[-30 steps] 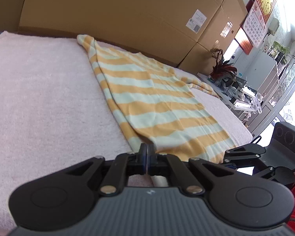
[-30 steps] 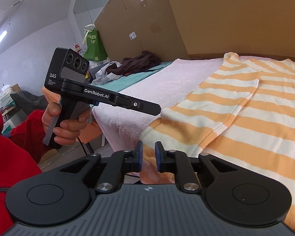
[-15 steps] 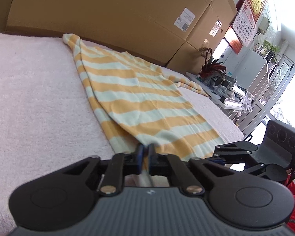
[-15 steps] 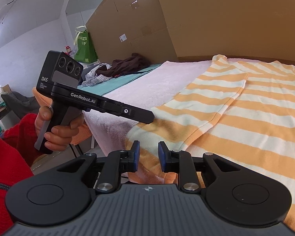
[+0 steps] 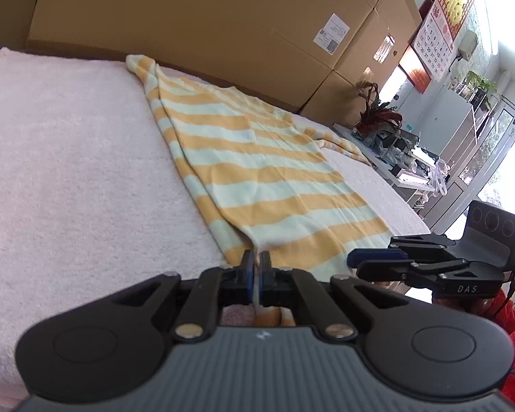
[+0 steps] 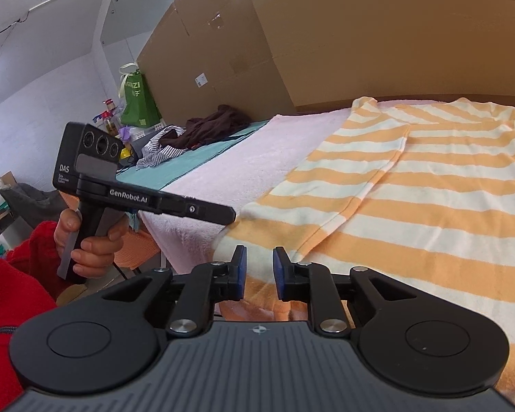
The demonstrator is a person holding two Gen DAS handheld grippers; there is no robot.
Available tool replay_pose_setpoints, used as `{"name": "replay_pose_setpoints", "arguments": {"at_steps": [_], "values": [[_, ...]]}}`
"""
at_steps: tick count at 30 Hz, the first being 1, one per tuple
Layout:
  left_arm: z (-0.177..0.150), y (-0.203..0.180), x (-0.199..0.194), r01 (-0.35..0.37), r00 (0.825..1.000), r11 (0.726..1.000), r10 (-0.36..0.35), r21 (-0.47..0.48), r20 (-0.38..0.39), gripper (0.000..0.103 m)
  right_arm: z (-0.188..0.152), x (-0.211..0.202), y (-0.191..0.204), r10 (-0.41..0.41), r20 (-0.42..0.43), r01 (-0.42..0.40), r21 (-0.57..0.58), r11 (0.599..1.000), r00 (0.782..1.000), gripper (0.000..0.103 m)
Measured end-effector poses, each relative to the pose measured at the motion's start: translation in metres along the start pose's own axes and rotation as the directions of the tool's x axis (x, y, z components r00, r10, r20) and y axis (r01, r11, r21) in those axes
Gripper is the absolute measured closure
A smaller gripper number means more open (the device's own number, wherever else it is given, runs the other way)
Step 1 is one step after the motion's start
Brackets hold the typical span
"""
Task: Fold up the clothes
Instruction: 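Re-pinch and release the shirt with both grippers to smooth the fold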
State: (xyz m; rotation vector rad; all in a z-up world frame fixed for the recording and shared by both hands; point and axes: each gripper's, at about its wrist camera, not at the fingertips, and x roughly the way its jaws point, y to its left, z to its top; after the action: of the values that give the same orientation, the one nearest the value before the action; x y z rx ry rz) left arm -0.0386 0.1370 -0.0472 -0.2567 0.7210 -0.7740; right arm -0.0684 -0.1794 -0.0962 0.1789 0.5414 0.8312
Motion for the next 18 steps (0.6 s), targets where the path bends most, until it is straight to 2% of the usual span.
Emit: {"name": "replay_pose_setpoints", "arguments": {"at_steps": [2, 4, 5, 7, 8, 9, 10, 13, 16, 18], "values": [[0.001, 0.0, 0.002, 0.018, 1.0, 1.0, -0.018, -0.012, 0.006, 0.099, -0.001, -0.002, -0.005, -0.027, 0.005, 0.026, 0.028, 0.999, 1.0, 0.078], [0.003, 0.001, 0.004, 0.037, 0.999, 0.999, -0.037, -0.028, 0.005, 0.084, -0.002, -0.003, -0.01, -0.051, 0.007, 0.05, 0.056, 0.997, 0.999, 0.076], [0.004, 0.002, 0.005, 0.047, 0.999, 0.998, -0.047, -0.036, 0.005, 0.082, -0.002, -0.001, -0.012, -0.049, 0.004, 0.049, 0.071, 0.996, 0.999, 0.076], [0.003, 0.0, 0.002, 0.046, 0.999, 0.999, -0.046, -0.028, 0.012, 0.086, -0.003, 0.002, -0.012, -0.04, 0.006, 0.039, 0.084, 0.996, 0.999, 0.076], [0.003, 0.0, 0.001, 0.046, 0.999, 0.999, -0.045, -0.023, 0.016, 0.098, -0.002, 0.003, -0.011, -0.035, 0.008, 0.035, 0.079, 0.996, 0.999, 0.078], [0.003, -0.001, -0.001, 0.045, 0.999, 0.999, -0.045, -0.019, 0.02, 0.103, -0.002, 0.004, -0.01, -0.031, 0.01, 0.03, 0.074, 0.997, 0.999, 0.089], [0.003, -0.002, -0.003, 0.045, 0.999, 0.999, -0.044, -0.015, 0.024, 0.103, -0.001, 0.004, -0.009, -0.027, 0.011, 0.026, 0.07, 0.997, 1.0, 0.096], [0.003, -0.004, -0.008, 0.043, 0.998, 0.999, -0.043, -0.002, 0.035, 0.103, 0.0, 0.006, -0.006, -0.012, 0.017, 0.011, 0.056, 0.998, 1.0, 0.097], [0.003, -0.006, -0.012, 0.041, 0.998, 0.999, -0.042, 0.01, 0.047, 0.103, 0.003, -0.001, -0.006, 0.061, 0.031, -0.063, 0.08, 0.995, 0.998, 0.098], [0.002, -0.004, -0.012, 0.037, 0.998, 0.999, -0.037, 0.008, 0.043, 0.103, 0.003, -0.001, -0.009, 0.071, 0.021, -0.072, 0.092, 0.993, 0.997, 0.097]]}}
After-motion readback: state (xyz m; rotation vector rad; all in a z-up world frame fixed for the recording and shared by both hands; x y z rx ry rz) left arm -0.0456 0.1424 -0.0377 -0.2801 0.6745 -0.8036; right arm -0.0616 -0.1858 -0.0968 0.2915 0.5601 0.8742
